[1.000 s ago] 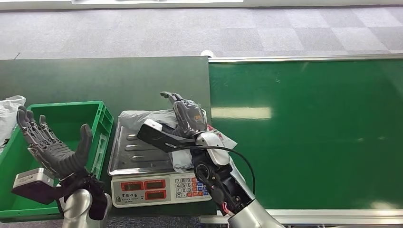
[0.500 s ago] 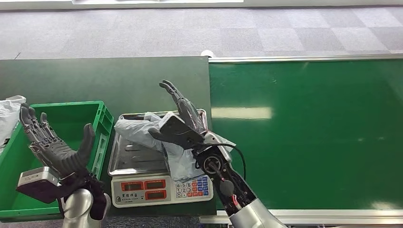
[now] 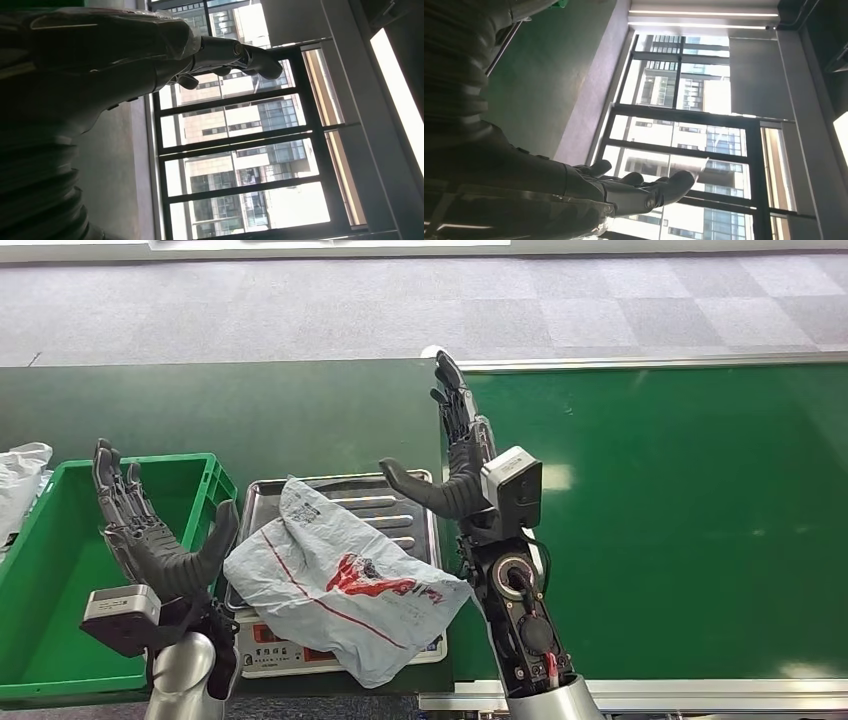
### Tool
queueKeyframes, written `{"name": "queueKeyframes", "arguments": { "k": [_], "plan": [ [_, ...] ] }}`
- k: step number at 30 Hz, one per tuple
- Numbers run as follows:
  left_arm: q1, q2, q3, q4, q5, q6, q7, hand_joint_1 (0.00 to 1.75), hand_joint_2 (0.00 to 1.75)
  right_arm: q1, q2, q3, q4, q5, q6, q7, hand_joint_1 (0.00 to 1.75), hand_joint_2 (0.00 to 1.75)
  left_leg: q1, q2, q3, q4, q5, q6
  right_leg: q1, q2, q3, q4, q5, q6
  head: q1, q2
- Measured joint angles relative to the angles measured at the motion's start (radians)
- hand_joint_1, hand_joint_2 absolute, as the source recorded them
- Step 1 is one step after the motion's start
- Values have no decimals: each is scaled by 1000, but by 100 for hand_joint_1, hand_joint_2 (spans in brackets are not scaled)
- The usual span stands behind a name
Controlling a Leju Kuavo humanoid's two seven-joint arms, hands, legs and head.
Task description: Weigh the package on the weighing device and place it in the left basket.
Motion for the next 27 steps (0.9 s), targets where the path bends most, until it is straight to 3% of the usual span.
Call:
{"name": "queueKeyframes", "arguments": {
  "k": [14,19,24,27],
  "plan": [
    [-1,0,-8,1,-3,-3,0,0,175,9,0,-17,-22,-8,4,-5,0,175,0,0,0,0,0,0,0,0,0,0,0,0,0,0],
    [-1,5,-24,7,-54,-58,13,0,175,40,-3,-40,-84,-113,-15,-78,0,175,0,0,0,0,0,0,0,0,0,0,0,0,0,0],
    [3,27,-66,23,-250,-145,102,0,175,102,-12,-131,-208,-228,-43,-126,0,175,-1,0,0,0,0,0,-1,0,0,0,0,0,0,0],
    [6,43,-85,52,-454,-188,229,0,175,155,-16,-180,-291,-231,-53,-142,0,175,-1,0,0,0,0,0,-1,0,0,0,0,0,0,0]
  ]
}}
